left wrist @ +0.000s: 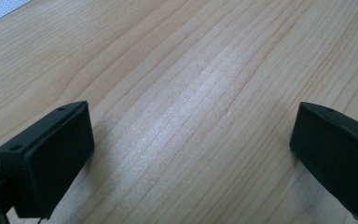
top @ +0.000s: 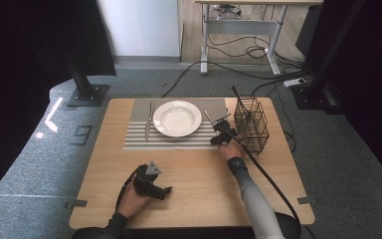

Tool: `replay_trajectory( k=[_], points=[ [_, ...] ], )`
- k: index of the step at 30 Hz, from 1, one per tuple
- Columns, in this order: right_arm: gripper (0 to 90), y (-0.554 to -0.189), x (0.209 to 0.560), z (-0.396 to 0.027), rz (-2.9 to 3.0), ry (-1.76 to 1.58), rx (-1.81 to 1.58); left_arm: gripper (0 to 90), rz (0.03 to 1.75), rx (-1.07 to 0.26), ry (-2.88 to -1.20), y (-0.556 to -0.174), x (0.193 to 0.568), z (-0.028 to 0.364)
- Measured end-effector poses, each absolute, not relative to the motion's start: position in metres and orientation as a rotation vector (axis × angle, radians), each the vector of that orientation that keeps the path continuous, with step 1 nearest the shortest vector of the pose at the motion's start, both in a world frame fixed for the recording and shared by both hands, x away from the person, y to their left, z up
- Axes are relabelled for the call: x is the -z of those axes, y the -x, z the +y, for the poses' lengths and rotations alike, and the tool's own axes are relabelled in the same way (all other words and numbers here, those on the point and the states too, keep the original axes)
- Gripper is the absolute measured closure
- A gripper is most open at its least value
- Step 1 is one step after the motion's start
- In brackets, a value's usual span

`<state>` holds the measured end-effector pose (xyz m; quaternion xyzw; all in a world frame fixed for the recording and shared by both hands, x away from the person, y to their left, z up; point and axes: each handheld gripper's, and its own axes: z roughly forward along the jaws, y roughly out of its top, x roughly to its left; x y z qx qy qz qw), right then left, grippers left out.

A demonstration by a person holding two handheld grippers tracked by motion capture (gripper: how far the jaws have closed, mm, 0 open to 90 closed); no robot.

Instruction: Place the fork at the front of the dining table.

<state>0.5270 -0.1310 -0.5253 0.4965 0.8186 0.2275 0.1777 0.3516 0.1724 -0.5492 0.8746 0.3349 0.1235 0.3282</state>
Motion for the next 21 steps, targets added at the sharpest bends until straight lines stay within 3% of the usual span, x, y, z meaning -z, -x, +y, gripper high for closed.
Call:
replay_trajectory(
  k=[11,16,21],
  points=[
    [38.7,-0.510,0.516,-0.108,2.413,-1.251,-0.857,0.0,0.878,-0.323,-2.288,-0.351,0.549,0.172],
    [59.9,-0.496,0.500,-0.126,2.385,-1.171,-0.842,0.0,0.878,-0.322,-2.289,-0.352,0.549,0.172],
    [68.5,-0.496,0.508,-0.136,2.417,-1.172,-0.831,0.0,0.878,-0.323,-2.289,-0.352,0.549,0.172]
  ],
)
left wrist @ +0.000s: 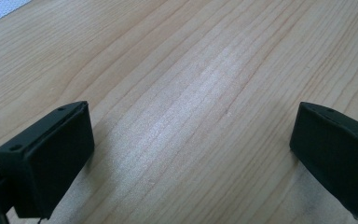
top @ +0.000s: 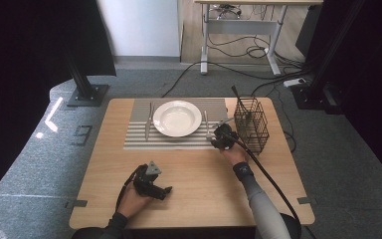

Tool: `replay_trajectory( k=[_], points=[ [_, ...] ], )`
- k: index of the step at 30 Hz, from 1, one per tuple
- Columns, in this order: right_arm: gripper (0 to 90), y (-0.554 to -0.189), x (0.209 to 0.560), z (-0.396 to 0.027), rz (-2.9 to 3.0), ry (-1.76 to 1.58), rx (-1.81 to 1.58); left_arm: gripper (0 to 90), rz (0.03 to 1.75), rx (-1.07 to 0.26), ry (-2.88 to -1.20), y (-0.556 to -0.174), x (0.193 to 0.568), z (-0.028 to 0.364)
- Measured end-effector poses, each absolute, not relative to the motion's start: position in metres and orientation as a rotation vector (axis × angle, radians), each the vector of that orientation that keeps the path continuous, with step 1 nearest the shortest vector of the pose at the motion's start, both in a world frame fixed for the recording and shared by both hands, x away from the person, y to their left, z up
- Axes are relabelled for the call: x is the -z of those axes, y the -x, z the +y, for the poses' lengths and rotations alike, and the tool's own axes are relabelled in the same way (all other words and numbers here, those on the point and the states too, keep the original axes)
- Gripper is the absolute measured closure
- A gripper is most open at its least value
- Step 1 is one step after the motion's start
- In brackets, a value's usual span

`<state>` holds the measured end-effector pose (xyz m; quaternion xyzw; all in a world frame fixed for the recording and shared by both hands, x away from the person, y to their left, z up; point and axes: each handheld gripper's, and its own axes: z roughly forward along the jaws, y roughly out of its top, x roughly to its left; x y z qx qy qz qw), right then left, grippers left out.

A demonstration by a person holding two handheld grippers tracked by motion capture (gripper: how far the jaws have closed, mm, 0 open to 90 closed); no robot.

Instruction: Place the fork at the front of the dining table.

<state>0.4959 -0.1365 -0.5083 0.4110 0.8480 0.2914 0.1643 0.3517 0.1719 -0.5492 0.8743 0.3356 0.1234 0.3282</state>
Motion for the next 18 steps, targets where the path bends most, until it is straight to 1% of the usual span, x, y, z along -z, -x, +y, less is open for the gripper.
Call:
replay_trajectory(
  k=[6,18],
  points=[
    [73.4,-0.501,0.516,-0.130,2.433,-1.141,-0.840,0.0,0.879,-0.323,-2.288,-0.352,0.549,0.172],
    [73.9,-0.519,0.519,-0.118,2.410,-1.161,-0.848,0.0,0.879,-0.323,-2.288,-0.352,0.549,0.172]
  ],
)
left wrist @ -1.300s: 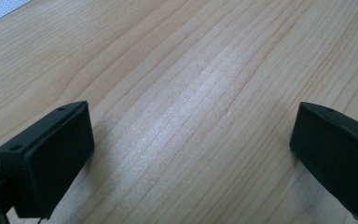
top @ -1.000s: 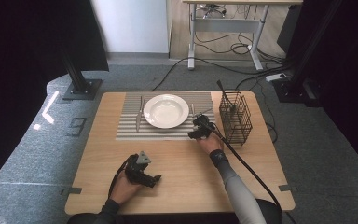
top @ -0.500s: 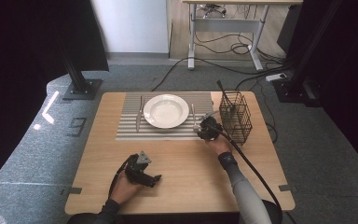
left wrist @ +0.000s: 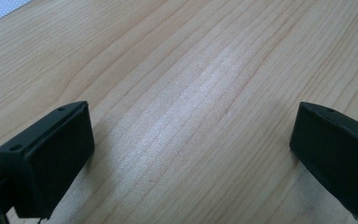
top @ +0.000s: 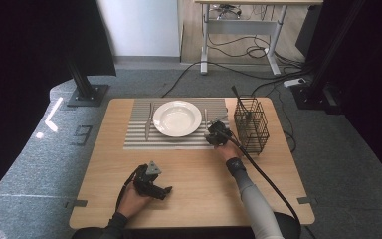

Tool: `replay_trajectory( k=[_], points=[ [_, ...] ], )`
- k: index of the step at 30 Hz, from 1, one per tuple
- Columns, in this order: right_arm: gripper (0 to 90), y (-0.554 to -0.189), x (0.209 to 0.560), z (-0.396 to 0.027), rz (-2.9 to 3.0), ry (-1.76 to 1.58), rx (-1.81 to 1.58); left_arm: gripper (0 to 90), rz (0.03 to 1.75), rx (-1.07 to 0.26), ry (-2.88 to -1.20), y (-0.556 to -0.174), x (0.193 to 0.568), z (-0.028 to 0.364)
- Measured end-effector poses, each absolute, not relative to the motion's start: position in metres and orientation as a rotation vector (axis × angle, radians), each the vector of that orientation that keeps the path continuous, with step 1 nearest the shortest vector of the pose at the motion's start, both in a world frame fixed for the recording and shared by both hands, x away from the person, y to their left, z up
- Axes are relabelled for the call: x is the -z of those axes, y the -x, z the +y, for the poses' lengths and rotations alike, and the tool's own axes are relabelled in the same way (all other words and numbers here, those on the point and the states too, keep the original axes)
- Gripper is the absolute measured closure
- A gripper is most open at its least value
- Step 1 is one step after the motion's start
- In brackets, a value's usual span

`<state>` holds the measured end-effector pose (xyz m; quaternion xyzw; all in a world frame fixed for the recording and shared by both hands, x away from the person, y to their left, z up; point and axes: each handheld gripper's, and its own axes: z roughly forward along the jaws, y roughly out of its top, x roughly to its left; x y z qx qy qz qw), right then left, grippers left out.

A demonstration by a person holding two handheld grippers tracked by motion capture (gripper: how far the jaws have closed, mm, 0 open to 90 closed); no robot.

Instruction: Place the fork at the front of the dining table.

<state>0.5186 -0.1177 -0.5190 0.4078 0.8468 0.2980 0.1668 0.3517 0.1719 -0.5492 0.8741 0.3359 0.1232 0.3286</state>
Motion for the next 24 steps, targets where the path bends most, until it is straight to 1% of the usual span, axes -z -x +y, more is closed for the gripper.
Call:
replay_trajectory(
  k=[3,4,5,6,7,8,10,11,13,14,15,16,17,18,20,24],
  points=[
    [73.7,-0.522,0.519,-0.117,2.405,-1.160,-0.842,0.0,0.879,-0.323,-2.287,-0.352,0.549,0.172],
    [71.7,-0.524,0.519,-0.118,2.400,-1.176,-0.847,0.0,0.880,-0.322,-2.287,-0.352,0.549,0.172],
    [71.7,-0.524,0.519,-0.118,2.400,-1.176,-0.847,0.0,0.880,-0.322,-2.287,-0.352,0.549,0.172],
    [64.2,-0.523,0.519,-0.118,2.388,-1.176,-0.836,0.0,0.880,-0.323,-2.287,-0.352,0.549,0.172],
    [64.2,-0.523,0.519,-0.118,2.388,-1.176,-0.836,0.0,0.880,-0.323,-2.287,-0.352,0.549,0.172],
    [54.6,-0.521,0.516,-0.119,2.367,-1.170,-0.827,0.0,0.880,-0.322,-2.286,-0.352,0.549,0.172],
    [41.7,-0.519,0.513,-0.119,2.356,-1.166,-0.840,0.0,0.880,-0.322,-2.286,-0.352,0.549,0.172],
    [41.7,-0.519,0.513,-0.119,2.356,-1.166,-0.840,0.0,0.880,-0.322,-2.286,-0.352,0.549,0.172],
    [29.3,-0.512,0.504,-0.117,2.335,-1.132,-0.877,0.0,0.880,-0.322,-2.286,-0.352,0.549,0.172],
    [29.3,-0.512,0.504,-0.117,2.335,-1.132,-0.877,0.0,0.880,-0.322,-2.286,-0.352,0.549,0.172],
    [24.4,-0.510,0.501,-0.116,2.332,-1.120,-0.883,0.0,0.879,-0.323,-2.287,-0.352,0.549,0.172],
    [21.4,-0.505,0.496,-0.116,2.332,-1.105,-0.904,0.0,0.879,-0.323,-2.287,-0.352,0.549,0.172],
    [21.4,-0.505,0.496,-0.116,2.332,-1.105,-0.904,0.0,0.879,-0.323,-2.287,-0.352,0.549,0.172],
    [16.1,-0.501,0.491,-0.117,2.329,-1.103,-0.923,0.0,0.879,-0.323,-2.288,-0.352,0.549,0.172],
    [13.9,-0.498,0.488,-0.119,2.342,-1.108,-0.929,0.0,0.879,-0.323,-2.288,-0.352,0.549,0.172],
    [12.6,-0.488,0.483,-0.124,2.354,-1.114,-0.957,0.0,0.879,-0.323,-2.288,-0.352,0.549,0.172]
  ],
)
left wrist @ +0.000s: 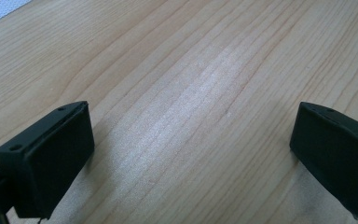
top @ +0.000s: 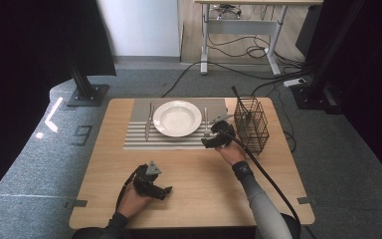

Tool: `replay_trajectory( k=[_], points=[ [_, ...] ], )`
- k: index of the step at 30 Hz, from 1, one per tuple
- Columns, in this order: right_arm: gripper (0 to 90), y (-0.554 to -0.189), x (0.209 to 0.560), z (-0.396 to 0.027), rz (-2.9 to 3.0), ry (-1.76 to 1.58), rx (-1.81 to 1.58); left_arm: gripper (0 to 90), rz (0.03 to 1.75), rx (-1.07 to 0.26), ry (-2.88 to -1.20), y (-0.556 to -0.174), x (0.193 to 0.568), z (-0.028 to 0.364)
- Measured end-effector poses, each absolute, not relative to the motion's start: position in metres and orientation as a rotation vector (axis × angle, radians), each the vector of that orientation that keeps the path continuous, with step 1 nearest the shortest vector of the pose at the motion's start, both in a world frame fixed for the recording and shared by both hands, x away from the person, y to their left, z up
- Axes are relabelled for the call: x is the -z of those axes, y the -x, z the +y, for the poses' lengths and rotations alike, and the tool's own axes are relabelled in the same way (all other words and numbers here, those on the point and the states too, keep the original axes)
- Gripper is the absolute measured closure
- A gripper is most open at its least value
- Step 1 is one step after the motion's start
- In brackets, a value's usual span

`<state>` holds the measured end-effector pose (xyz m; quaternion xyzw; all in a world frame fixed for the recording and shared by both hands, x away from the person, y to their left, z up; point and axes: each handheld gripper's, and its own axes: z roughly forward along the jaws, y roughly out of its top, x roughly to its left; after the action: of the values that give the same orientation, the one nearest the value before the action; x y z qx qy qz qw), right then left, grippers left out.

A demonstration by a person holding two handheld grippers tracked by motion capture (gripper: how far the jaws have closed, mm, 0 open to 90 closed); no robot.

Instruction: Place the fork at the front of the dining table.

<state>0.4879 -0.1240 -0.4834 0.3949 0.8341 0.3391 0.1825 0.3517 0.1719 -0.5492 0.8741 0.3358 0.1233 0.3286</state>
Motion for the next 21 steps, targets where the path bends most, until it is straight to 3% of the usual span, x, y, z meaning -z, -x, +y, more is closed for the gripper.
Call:
replay_trajectory(
  k=[21],
  points=[
    [5.9,-0.424,0.472,-0.162,2.326,-1.074,-1.021,0.0,0.878,-0.324,-2.289,-0.352,0.549,0.172]
  ],
)
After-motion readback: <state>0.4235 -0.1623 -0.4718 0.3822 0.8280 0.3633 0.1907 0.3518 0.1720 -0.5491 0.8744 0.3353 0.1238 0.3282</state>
